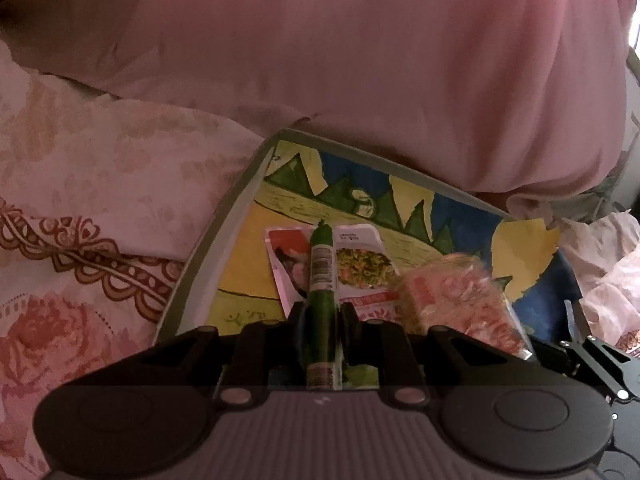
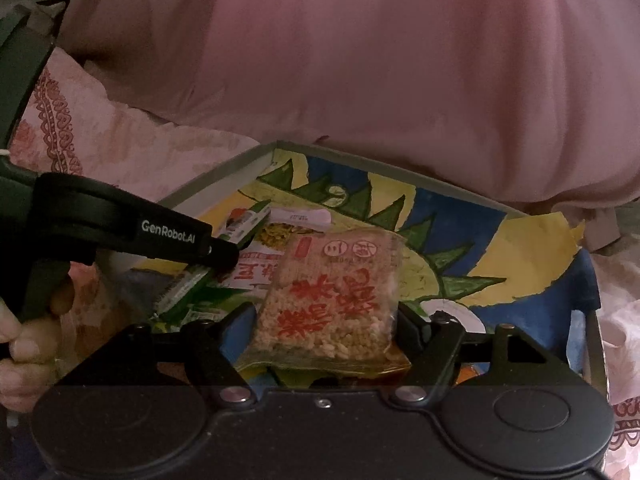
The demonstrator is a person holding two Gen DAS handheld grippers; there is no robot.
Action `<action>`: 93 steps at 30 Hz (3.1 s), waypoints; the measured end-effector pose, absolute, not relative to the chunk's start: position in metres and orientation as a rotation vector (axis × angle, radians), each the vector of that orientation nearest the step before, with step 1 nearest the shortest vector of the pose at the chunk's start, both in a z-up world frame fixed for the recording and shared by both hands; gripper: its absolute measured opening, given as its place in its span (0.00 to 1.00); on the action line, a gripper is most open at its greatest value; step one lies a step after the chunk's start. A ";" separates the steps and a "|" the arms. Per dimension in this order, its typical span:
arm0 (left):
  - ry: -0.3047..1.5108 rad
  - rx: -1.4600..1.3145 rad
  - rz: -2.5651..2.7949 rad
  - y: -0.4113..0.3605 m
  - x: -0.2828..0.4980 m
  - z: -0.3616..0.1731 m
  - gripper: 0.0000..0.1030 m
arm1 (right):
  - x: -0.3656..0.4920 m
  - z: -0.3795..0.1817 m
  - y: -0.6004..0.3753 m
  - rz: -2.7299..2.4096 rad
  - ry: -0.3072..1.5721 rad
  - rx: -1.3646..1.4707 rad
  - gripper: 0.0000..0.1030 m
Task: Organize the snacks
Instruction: 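Carry the green tube and rice-cracker bag over the tray with both tools, then release the green tube and rice-cracker bag into the tray and lift both tools, then lift both tools back from the tray toward the remaining snacks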
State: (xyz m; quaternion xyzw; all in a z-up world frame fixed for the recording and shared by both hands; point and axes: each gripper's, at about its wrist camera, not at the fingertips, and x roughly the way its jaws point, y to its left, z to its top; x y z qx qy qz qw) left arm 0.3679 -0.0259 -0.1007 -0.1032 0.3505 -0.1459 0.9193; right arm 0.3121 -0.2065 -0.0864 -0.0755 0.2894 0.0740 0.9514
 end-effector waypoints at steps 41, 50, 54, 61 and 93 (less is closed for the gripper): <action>0.341 -0.124 -0.125 0.000 0.129 0.016 1.00 | 0.087 0.034 -0.254 -0.053 0.263 0.063 1.00; 0.384 -0.096 -0.121 -0.005 0.066 0.009 1.00 | 0.019 0.029 -0.245 -0.074 0.308 0.053 1.00; 0.387 -0.088 -0.114 -0.006 0.045 0.006 1.00 | -0.002 0.027 -0.245 -0.105 0.330 0.069 1.00; 0.445 -0.078 -0.139 -0.010 0.020 -0.001 1.00 | -0.023 0.014 -0.245 -0.139 0.413 0.089 1.00; 0.538 0.059 -0.045 -0.026 0.026 -0.014 1.00 | -0.005 -0.010 -0.241 -0.162 0.581 0.040 1.00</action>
